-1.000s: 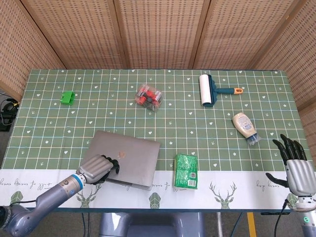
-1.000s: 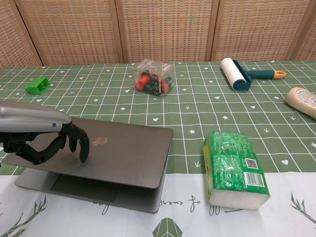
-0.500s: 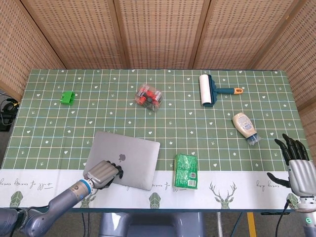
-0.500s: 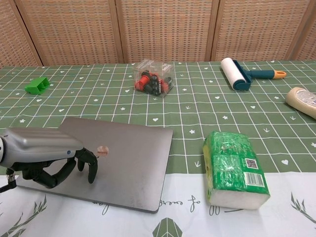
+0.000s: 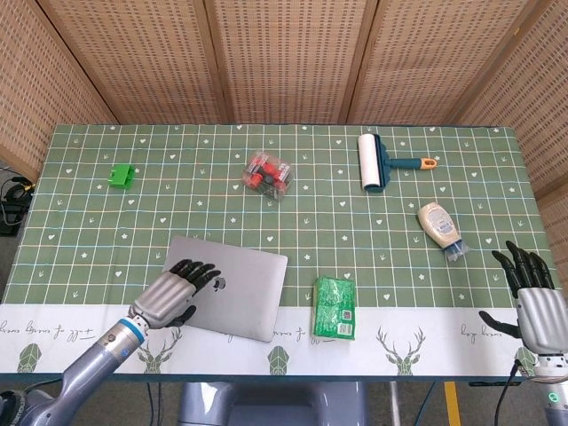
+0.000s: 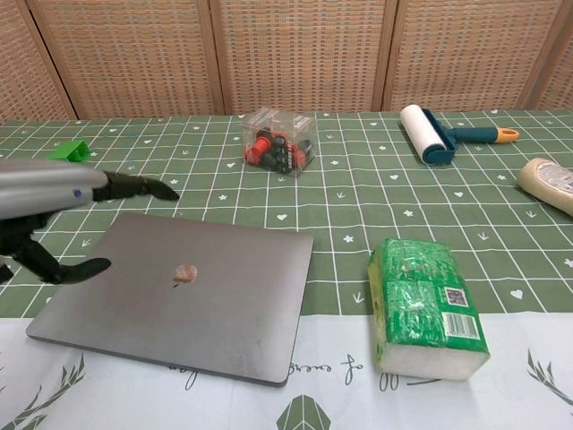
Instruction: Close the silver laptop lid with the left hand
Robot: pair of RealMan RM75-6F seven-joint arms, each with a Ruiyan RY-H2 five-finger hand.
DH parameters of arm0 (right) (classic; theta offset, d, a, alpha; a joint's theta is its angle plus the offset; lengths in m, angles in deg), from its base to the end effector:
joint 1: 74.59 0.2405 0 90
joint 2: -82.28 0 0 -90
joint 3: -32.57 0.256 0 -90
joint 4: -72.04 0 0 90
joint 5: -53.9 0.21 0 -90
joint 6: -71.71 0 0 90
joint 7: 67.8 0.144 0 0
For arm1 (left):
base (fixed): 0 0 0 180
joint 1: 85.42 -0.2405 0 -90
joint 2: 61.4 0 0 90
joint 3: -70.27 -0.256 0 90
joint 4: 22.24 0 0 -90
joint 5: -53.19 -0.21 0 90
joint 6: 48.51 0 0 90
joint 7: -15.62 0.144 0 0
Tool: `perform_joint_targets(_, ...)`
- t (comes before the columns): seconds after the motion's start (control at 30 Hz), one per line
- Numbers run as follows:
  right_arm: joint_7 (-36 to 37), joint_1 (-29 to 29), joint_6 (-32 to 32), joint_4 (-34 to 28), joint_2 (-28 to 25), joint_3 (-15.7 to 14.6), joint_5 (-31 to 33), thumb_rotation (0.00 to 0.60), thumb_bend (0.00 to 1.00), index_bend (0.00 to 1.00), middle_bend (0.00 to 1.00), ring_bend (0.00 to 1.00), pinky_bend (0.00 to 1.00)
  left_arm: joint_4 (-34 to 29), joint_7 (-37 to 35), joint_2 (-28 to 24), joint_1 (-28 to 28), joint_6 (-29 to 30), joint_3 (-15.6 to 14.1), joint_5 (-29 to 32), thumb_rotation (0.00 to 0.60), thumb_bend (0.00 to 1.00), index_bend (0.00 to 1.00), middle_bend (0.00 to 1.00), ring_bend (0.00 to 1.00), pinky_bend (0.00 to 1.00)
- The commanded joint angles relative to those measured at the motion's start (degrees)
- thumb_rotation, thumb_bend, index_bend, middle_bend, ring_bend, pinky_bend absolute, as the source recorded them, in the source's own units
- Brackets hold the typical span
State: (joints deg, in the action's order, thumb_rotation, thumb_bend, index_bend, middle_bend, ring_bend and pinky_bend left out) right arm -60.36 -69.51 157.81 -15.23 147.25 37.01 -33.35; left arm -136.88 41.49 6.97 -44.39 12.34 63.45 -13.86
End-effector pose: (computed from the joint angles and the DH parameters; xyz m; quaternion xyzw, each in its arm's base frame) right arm -0.3200 -0.1891 0.1682 0.5794 -0.3850 0.4255 0.5788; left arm -0.1546 0.2437 0.0416 -0.8117 -0.3684 -0.2908 0.3476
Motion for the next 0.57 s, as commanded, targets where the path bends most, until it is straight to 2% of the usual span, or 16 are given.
perform_joint_targets(0.03,-0.48,0.04,-0.05,0.13,0.12,-0.07,-0.08,0.600,0.10,0.13,0.00,0.00,0.00,2.89,-1.70,0.25,-9.60,16.02,-0.15,-10.65,0.600,0.28,0.00,0.00,0.00,0.00)
perform_joint_targets(0.1,-1.79,0.16,-0.31,0.48,0.34,-0.21,-0.16,0.600,0.10,0.11,0.00,0.00,0.00,8.34,-0.05,2.19,-15.28,25.19,-0.66,-13.58,0.600,0.23,0.00,0.00,0.00,0.00)
perform_joint_targets(0.13,-2.31,0.22,-0.36,0.56,0.50,-0.22,-0.18,0.600,0.10,0.10,0.00,0.00,0.00,10.43,0.23,3.46,-17.14,27.87,-0.89,-14.86,0.600,0.21,0.00,0.00,0.00,0.00)
perform_joint_targets(0.37,-4.63,0.63,-1.03,0.62,1.07,-0.93,-1.18,0.600,0.09,0.03,0.00,0.00,0.00,18.70,-2.37,6.93,-24.33,35.19,-0.68,-16.40,0.600,0.18,0.00,0.00,0.00,0.00)
perform_joint_targets(0.57,-6.91,1.01,-2.15,0.37,1.78,-1.59,-1.45,0.600,0.09,0.03,0.00,0.00,0.00,24.95,-8.58,7.79,-29.36,36.38,-0.95,-15.66,0.600,0.17,0.00,0.00,0.00,0.00)
